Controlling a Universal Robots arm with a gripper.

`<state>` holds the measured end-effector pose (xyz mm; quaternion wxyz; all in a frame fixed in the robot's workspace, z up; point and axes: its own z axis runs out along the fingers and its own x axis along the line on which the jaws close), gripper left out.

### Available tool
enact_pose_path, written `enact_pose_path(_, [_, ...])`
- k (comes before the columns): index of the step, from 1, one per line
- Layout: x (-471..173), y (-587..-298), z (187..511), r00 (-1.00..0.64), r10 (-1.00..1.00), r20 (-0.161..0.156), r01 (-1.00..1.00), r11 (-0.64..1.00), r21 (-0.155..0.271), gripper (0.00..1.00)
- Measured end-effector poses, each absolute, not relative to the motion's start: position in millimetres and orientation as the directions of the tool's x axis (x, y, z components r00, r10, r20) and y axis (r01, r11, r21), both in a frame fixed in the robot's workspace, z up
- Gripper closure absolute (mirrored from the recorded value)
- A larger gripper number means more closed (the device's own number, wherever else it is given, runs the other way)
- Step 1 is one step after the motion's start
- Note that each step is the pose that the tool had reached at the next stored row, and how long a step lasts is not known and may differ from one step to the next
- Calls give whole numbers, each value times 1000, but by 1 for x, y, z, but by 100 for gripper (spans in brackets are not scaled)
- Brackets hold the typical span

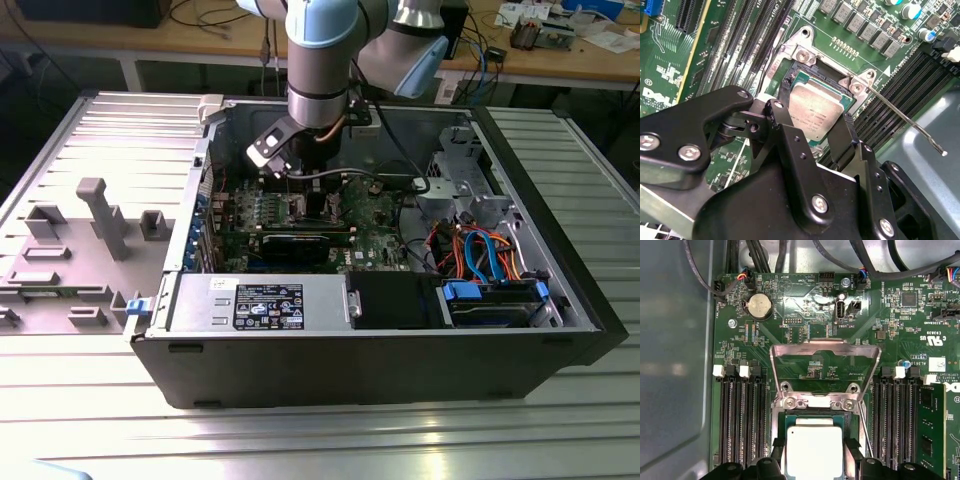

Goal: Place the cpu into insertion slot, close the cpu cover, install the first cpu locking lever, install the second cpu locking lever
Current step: 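Place the cpu into insertion slot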

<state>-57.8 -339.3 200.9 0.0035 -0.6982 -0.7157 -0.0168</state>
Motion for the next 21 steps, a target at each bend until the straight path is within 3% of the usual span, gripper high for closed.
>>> enact_pose_path(21, [-58,-340,197,0,1000,27,1000,-1,19,45])
